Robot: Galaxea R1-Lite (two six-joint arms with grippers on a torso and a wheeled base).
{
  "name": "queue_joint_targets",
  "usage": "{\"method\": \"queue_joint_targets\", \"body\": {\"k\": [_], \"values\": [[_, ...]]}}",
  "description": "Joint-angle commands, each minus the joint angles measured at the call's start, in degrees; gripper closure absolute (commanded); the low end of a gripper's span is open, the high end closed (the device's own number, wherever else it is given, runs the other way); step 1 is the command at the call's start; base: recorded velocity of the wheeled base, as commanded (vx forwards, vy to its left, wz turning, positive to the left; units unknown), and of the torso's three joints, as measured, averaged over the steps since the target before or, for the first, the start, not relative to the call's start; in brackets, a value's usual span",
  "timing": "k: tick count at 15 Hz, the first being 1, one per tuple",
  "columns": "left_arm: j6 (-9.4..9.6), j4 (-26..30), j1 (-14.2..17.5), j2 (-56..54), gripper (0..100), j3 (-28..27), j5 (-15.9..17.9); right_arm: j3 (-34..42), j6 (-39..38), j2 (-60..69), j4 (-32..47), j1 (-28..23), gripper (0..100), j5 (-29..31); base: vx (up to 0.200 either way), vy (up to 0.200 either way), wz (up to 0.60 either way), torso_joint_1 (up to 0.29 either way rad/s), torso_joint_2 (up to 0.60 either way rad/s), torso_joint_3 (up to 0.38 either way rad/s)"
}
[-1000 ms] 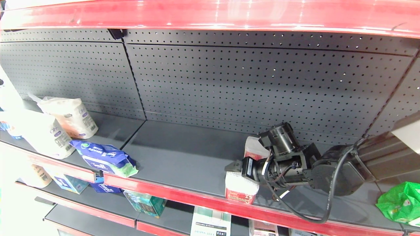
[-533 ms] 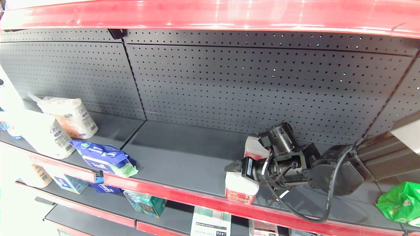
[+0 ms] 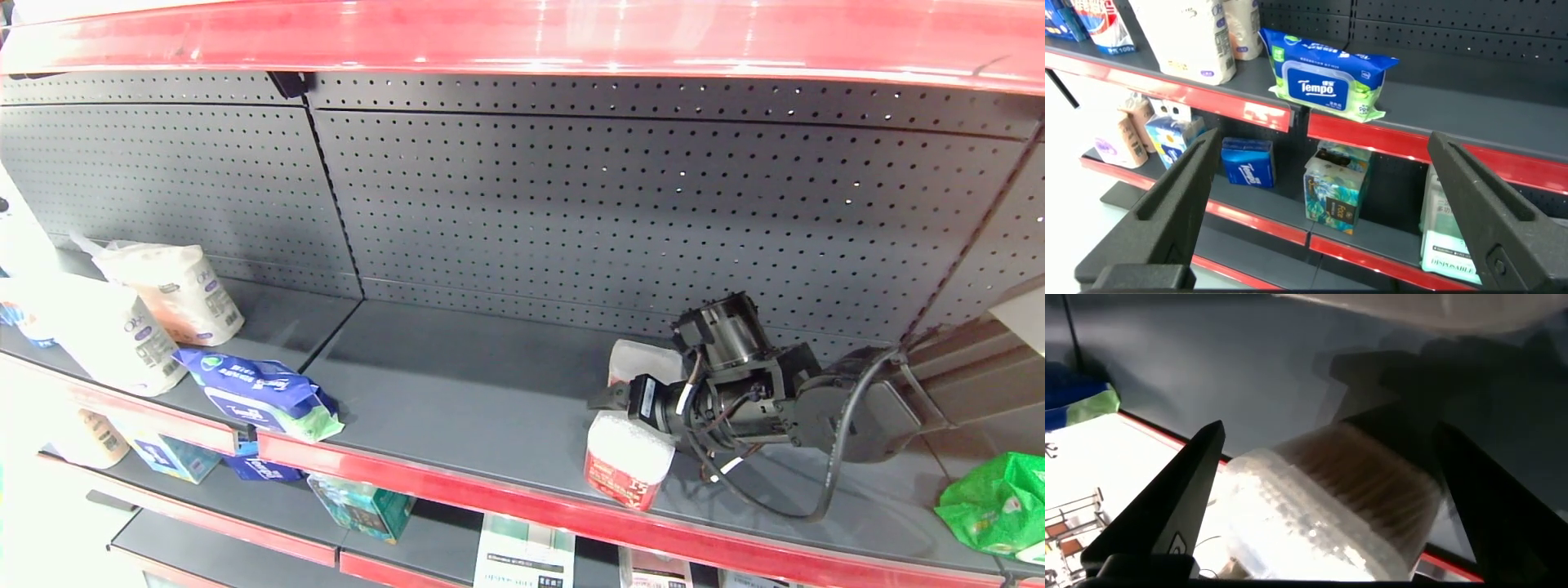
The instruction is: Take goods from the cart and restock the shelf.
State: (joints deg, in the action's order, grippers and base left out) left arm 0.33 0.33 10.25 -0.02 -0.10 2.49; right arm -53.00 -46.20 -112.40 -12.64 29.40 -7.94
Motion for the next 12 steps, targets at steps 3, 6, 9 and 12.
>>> {"method": "queue_joint_targets", "body": {"k": [3,6,9,12], "values": [[0.02,0.02,0.03,0.02,0,0.01,0.06,-0.34,-0.03,1.30,-0.28,2.59,0,0.90,0.000,0.000,0.00,0.000,0.00,0.000],[0.02,0.02,0.03,0.02,0,0.01,0.06,-1.14,-0.20,0.34,-0.37,4.70,0,4.68,0.000,0.000,0.00,0.000,0.00,0.000],[0.02,0.02,0.03,0.02,0,0.01,0.06,-2.01,-0.56,0.16,-0.37,5.23,0,4.68,0.000,0.000,0.00,0.000,0.00,0.000],[0.02,0.02,0.03,0.02,0,0.01,0.06,-2.63,-0.20,-0.81,-0.37,5.23,0,4.33,0.000,0.000,0.00,0.000,0.00,0.000]]}}
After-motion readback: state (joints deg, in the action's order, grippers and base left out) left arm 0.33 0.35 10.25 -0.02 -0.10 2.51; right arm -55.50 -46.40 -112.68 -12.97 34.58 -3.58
